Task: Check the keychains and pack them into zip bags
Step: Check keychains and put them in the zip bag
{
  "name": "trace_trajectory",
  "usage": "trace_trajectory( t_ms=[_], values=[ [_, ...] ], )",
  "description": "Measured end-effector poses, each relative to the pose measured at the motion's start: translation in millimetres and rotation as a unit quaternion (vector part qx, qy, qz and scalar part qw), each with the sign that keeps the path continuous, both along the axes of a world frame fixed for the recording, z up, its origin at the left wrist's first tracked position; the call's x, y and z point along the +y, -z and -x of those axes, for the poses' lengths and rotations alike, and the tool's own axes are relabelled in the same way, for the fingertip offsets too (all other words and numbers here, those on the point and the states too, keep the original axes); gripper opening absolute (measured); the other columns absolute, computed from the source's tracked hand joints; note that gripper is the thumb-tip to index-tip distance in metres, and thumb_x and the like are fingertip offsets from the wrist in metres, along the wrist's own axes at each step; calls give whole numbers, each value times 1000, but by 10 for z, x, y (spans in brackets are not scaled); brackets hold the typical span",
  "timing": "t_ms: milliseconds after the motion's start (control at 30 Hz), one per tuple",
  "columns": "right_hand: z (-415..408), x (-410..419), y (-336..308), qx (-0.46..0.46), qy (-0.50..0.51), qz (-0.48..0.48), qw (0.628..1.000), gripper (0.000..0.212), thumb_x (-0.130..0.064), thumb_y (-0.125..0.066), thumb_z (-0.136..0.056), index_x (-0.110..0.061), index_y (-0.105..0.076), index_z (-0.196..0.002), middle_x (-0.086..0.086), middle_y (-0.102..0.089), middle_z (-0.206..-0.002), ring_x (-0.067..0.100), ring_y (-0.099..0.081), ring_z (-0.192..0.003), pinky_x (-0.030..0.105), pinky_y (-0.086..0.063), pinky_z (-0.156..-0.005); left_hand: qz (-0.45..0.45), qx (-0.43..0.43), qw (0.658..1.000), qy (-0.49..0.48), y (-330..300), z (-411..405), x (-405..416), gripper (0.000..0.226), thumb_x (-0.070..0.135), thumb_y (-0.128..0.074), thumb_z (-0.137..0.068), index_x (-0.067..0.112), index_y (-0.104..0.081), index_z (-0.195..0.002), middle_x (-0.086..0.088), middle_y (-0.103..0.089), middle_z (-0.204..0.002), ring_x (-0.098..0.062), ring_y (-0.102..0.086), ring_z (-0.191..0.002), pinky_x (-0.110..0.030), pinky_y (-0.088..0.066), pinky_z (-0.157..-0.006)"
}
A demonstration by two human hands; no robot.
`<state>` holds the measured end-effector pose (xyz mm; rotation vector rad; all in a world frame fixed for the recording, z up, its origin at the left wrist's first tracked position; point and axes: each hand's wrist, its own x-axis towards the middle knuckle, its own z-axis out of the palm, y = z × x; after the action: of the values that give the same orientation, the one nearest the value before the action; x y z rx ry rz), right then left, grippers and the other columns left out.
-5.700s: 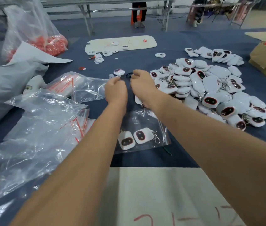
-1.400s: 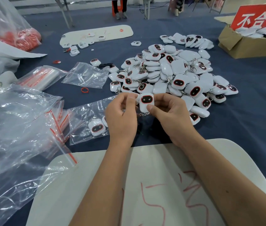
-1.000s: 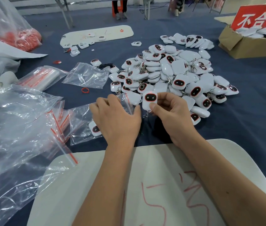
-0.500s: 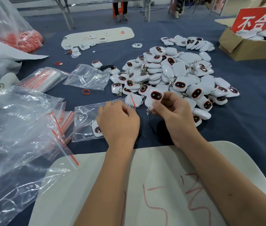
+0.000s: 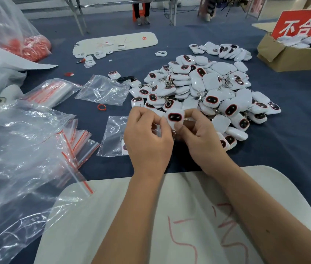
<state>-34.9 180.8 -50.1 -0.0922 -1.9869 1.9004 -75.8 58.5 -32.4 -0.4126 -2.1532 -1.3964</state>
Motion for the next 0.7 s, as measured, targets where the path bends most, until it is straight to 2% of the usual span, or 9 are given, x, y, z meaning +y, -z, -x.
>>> trace_trajectory(
  t_ms=[100,200,300,367,467,500,600,633,700],
  values=[
    [-22,-24,-14,-5,5,-100,995,19,-9,-57,-106,-20,-72,-109,-3,-74,-78,8,-66,-67,26,-53,-67,-27,26,999,-29,-1,-12,5,17,4,-70,-87,4,-61,-72,-6,-57,-91,-18,-53,-70,-40,-50,-62],
    [-22,-52,-3,-27,13,-173,984,18,-16,-60,-105,-20,-73,-117,1,-70,-72,6,-57,-61,28,-46,-62,-21,29,999,-34,3,-3,-8,15,7,-71,-88,5,-64,-75,-6,-58,-93,-19,-54,-70,-40,-50,-63],
    [-19,-62,-10,-44,42,-120,991,7,-17,-67,-101,-15,-63,-106,-1,-66,-63,4,-54,-51,19,-41,-55,5,36,999,4,-9,-31,8,16,7,-72,-85,7,-63,-72,-4,-58,-91,-16,-53,-69,-35,-47,-63],
    [-32,-48,-23,-36,51,-72,995,7,-15,-70,-100,-11,-64,-100,0,-72,-69,9,-63,-57,21,-46,-57,14,39,999,27,-13,-42,23,17,6,-72,-84,7,-62,-71,-4,-58,-89,-14,-52,-67,-30,-45,-61],
    [-53,-27,-57,-1,-7,-36,999,15,-6,-63,-103,-10,-73,-114,7,-80,-98,26,-77,-91,40,-60,-78,10,44,998,32,-16,-43,31,18,4,-72,-83,5,-60,-69,-5,-56,-87,-10,-48,-66,-18,-40,-60],
    [-56,-23,-76,14,-47,-37,998,23,-1,-59,-104,-12,-73,-118,5,-80,-103,24,-76,-97,40,-61,-85,6,47,999,27,-14,-40,29,19,1,-71,-83,5,-58,-68,-5,-55,-85,-10,-48,-66,-17,-39,-60],
    [-77,-75,-130,24,-153,-113,981,40,9,-53,-101,-26,-73,-108,-16,-76,-98,-1,-67,-95,17,-50,-86,-11,47,999,-3,-11,-27,11,22,-3,-69,-80,3,-53,-66,-7,-52,-83,-17,-49,-66,-25,-41,-59],
    [-76,-91,-131,20,-145,-132,980,42,10,-54,-99,-26,-74,-105,-19,-75,-95,-3,-67,-94,15,-48,-85,-16,47,999,-10,-10,-24,6,23,-3,-68,-81,3,-52,-66,-7,-52,-82,-17,-48,-65,-25,-41,-59],
    [-83,-104,-112,30,-47,-159,986,36,9,-58,-96,-19,-79,-103,-15,-77,-93,1,-71,-91,22,-54,-80,-18,46,999,-14,-8,-21,0,24,-2,-69,-82,4,-52,-66,-7,-53,-82,-14,-48,-65,-20,-39,-59]
  ],
)
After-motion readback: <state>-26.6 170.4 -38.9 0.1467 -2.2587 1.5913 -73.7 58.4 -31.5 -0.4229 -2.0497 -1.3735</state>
